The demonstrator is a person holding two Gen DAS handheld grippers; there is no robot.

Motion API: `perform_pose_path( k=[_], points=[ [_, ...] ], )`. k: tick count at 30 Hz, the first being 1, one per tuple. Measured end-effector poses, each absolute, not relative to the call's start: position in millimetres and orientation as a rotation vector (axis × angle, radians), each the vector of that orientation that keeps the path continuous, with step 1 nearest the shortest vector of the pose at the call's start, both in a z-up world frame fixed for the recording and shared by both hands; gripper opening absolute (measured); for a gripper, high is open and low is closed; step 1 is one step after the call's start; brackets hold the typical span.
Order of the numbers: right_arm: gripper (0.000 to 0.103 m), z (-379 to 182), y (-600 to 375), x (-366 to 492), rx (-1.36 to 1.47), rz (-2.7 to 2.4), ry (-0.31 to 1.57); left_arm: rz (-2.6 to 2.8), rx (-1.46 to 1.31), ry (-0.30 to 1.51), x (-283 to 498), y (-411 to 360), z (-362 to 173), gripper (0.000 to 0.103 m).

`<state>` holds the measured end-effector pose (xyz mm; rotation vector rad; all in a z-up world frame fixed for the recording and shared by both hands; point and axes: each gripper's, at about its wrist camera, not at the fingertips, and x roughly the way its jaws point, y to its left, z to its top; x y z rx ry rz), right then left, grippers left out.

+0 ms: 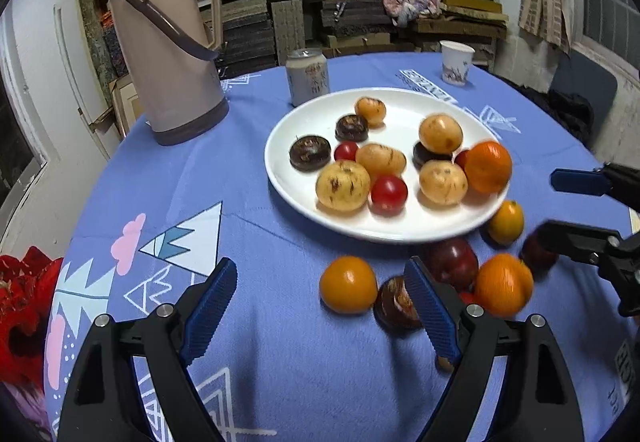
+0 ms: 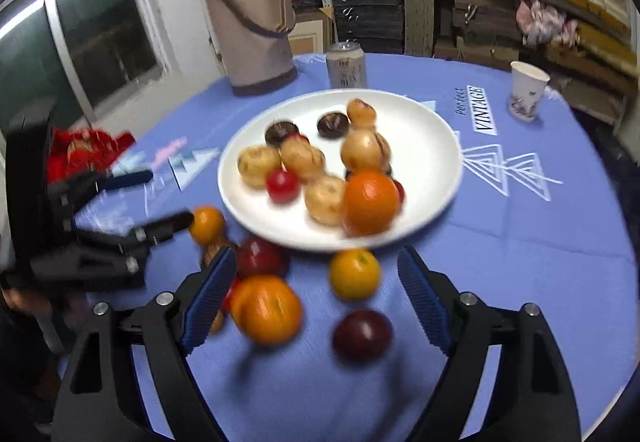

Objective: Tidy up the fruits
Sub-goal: 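Grasp an orange-yellow tomato with the left tool while the right tool grasps a dark red plum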

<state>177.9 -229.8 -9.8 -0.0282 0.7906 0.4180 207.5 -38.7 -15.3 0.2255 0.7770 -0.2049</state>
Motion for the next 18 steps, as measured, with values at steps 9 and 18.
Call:
perform_pose_path(
  k=[9, 18],
  points=[
    [0.08, -44.1, -237.1, 178.3, -0.083, 0.355, 0.863, -0.198, 0.227, 0.841, 199.7, -28.1, -30.7, 0.086],
    [0.049, -61.1, -247.2, 186.2, -0.035, 0.345, 0.908, -0.173, 0.184, 0.869, 209.0, -15.0, -36.6, 0.086]
  ],
)
